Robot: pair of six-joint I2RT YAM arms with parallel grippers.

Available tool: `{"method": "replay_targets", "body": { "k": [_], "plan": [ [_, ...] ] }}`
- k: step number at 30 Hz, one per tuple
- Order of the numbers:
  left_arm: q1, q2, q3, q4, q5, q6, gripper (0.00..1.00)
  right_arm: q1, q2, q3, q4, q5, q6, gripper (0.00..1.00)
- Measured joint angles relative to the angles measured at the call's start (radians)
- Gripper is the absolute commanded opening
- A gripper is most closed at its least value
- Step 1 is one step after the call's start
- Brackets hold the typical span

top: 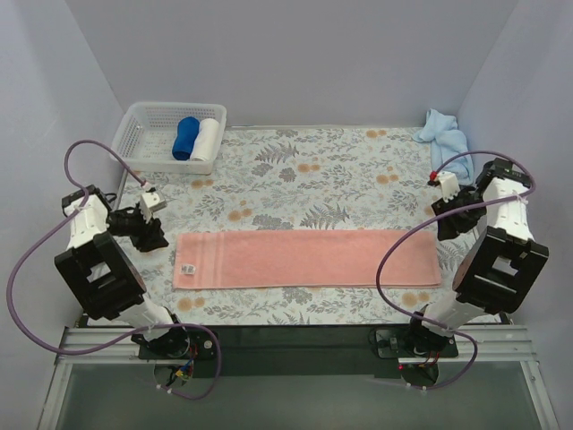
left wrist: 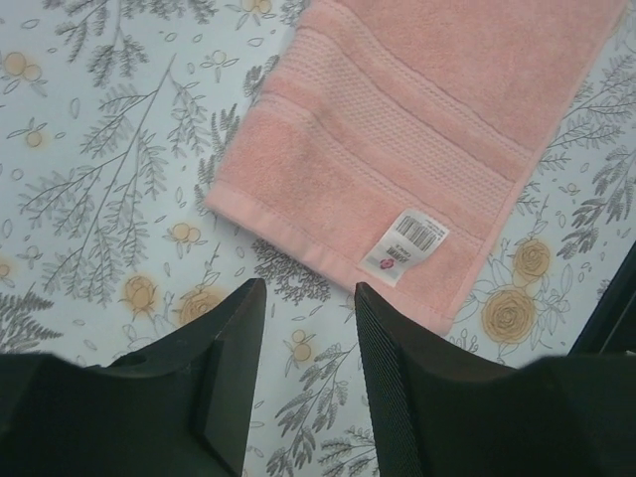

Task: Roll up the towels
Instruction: Fold the towel

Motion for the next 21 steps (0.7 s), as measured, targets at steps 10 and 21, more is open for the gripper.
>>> {"method": "replay_targets", "body": {
  "k": [10,21],
  "plan": [
    [-0.226,-0.084,-0.179,0.270,-0.051,-0.335,0.33,0.203,0.043,-0.127,0.111,0.026,0.166,0.33],
    [-0.359,0.049,-0.216,0.593,-0.286,-0.687,0.00,0.204,0.237,-0.122,0.260,0.108,0.322,0.27]
  ]
}}
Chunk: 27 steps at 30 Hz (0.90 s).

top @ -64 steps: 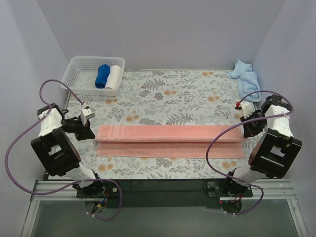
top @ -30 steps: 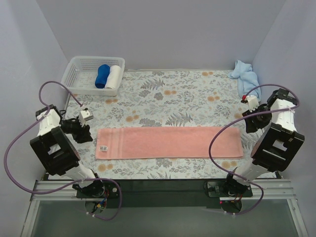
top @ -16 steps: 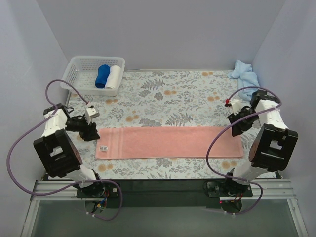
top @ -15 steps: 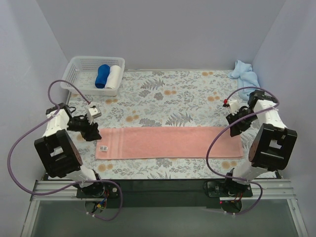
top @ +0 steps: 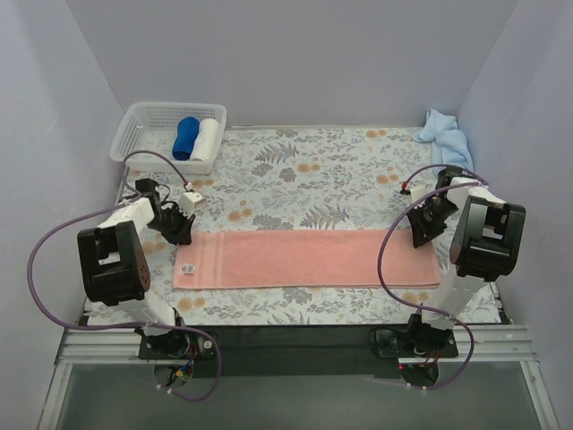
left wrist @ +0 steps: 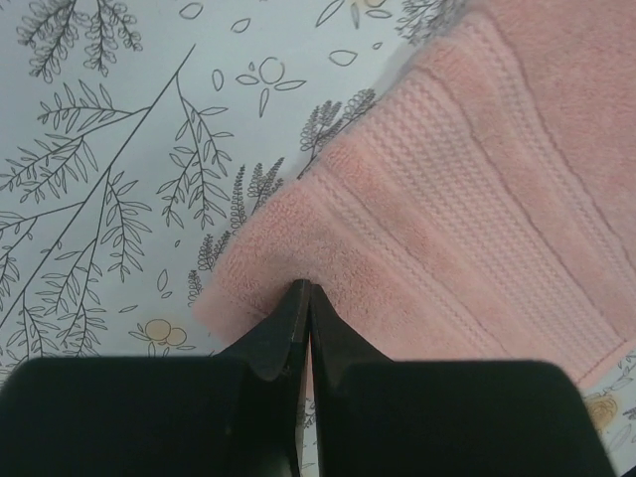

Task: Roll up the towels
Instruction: Fold the towel

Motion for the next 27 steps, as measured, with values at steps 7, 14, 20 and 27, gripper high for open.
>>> {"method": "replay_targets", "body": {
  "k": [7,14,20,27],
  "plan": [
    [0.004,0.060,0.028,0.044,-0.066,-0.071,0.00,0.021,0.047,0.056,-0.016,0.018,0.068,0.27],
    [0.039,0.178,0.169,0.072,-0.087,-0.117,0.00,0.079,0.131,0.172,-0.024,0.019,0.127,0.27],
    [0.087,0.264,0.286,0.075,-0.090,-0.132,0.00,0.140,0.229,0.323,-0.019,0.012,0.177,0.27],
    [0.109,0.262,0.348,0.035,-0.069,-0.094,0.22,0.146,0.261,0.417,-0.007,-0.014,0.203,0.49]
  ]
}}
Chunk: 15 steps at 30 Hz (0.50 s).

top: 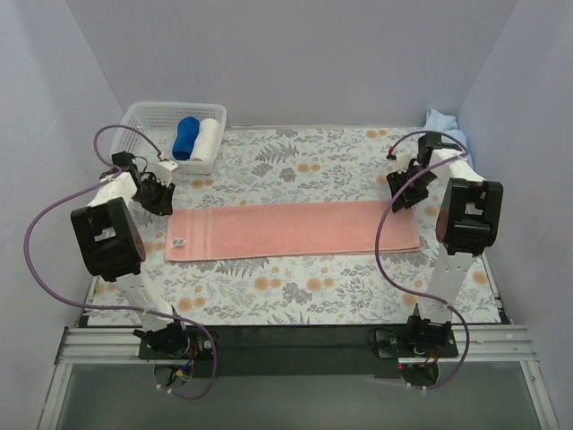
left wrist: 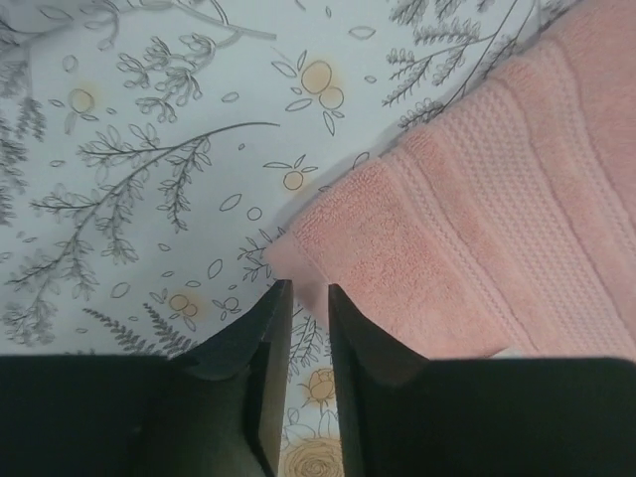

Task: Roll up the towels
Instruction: Fold the towel

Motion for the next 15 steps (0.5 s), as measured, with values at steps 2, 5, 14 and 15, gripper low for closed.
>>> {"method": "replay_targets", "body": {
  "k": [2,5,14,15],
  "plan": [
    [0.002,-0.032,0.021,-0.026,0.029,0.012,0.45,-0.012,-0.029,0.000,-0.013,-0.021,0.006,0.55],
    [0.005,-0.137,0.037,-0.037,0.077,0.023,0.74,-0.045,-0.113,0.000,-0.035,-0.053,0.008,0.60],
    [0.005,-0.556,-0.100,0.114,0.200,-0.016,0.98,-0.145,-0.299,-0.085,-0.057,-0.080,0.034,0.60],
    [0.005,-0.577,-0.113,0.124,0.219,-0.021,0.98,-0.150,-0.296,-0.108,-0.053,-0.079,0.037,0.60]
  ]
}}
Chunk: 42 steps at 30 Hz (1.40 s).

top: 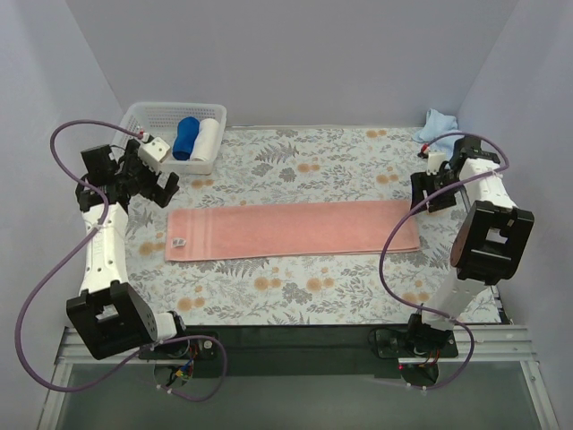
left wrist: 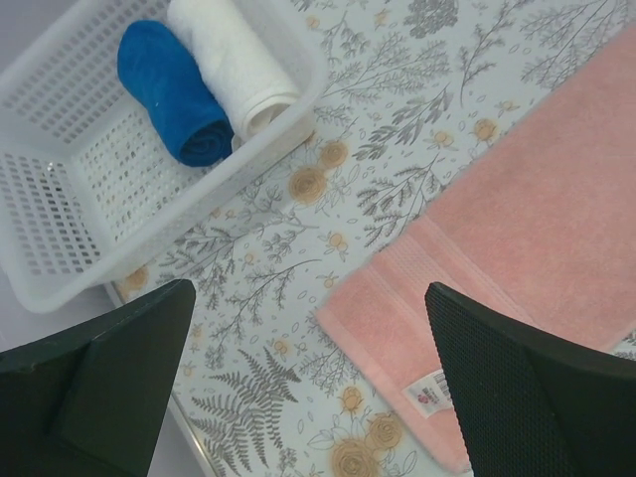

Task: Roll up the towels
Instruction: Fold the towel

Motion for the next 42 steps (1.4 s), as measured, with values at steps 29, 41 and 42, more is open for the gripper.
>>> {"method": "replay_targets", "body": {
  "k": [29,41,42],
  "plan": [
    [0.000,-0.026,-0.117,0.029,0.084,-0.027,0.98,0.059,0.130,-0.185,0.151,0.108,0.138,0.38],
    [0.000,-0.026,-0.122,0.036,0.084,-0.034,0.98,0.072,0.113,-0.215,0.161,0.114,0.160,0.01],
    [0.000,-0.027,-0.125,0.036,0.084,-0.034,0.98,0.063,0.110,-0.217,0.158,0.115,0.150,0.01]
  ]
}}
